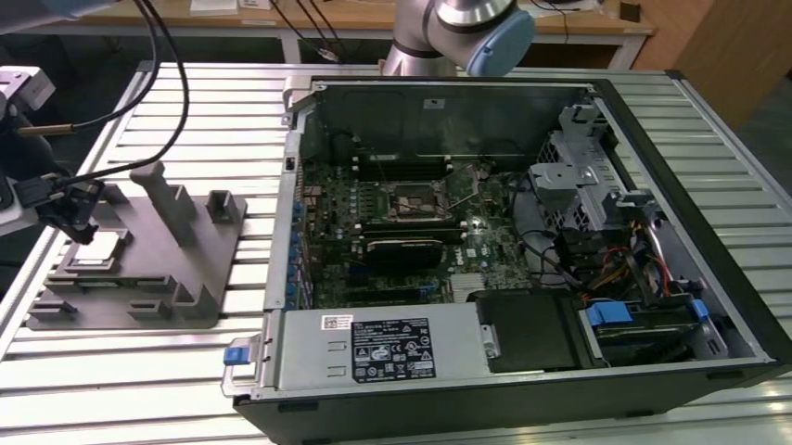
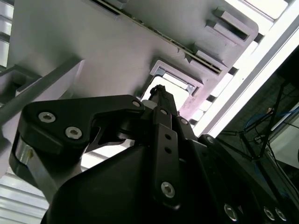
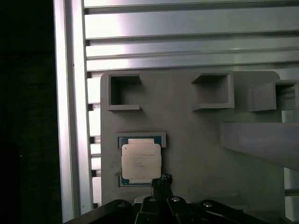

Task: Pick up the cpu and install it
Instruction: 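Pick up the cpu and move it towards the insertion slot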

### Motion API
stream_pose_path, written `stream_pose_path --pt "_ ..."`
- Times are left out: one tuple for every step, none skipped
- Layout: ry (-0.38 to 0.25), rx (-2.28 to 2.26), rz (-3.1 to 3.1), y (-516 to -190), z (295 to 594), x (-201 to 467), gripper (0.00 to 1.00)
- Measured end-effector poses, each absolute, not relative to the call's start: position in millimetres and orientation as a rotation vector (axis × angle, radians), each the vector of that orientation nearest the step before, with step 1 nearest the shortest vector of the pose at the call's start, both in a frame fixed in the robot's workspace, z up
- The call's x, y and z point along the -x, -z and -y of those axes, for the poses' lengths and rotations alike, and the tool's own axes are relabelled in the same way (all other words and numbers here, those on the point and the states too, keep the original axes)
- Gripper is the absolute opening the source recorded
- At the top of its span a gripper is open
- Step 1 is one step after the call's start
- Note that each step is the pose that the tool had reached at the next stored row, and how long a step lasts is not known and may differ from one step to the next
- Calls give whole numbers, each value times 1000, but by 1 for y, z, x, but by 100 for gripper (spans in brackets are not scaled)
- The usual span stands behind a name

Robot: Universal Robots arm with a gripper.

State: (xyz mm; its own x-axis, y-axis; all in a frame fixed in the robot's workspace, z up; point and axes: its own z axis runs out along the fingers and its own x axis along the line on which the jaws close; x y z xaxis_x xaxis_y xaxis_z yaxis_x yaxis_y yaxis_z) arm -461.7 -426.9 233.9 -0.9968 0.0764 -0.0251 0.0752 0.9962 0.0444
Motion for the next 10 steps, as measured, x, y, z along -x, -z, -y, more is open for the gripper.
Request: stream_pose_path --pt "-68 -118 -3112 -232 427 462 11" --pt "-68 -118 -3112 -231 427 463 11" --pt "-68 -118 -3112 -230 427 464 11" --pt "-68 -118 -3112 -228 427 465 11" --pt "-68 -118 -3112 -227 427 465 11" --pt "-68 -118 -3112 -225 427 466 11" --pt "-68 -118 -3112 -224 427 466 11" --pt "-68 -118 -3112 -222 426 466 11" --pt "-68 -118 -3112 -221 426 466 11" --pt "-68 -118 -3112 -219 426 466 11"
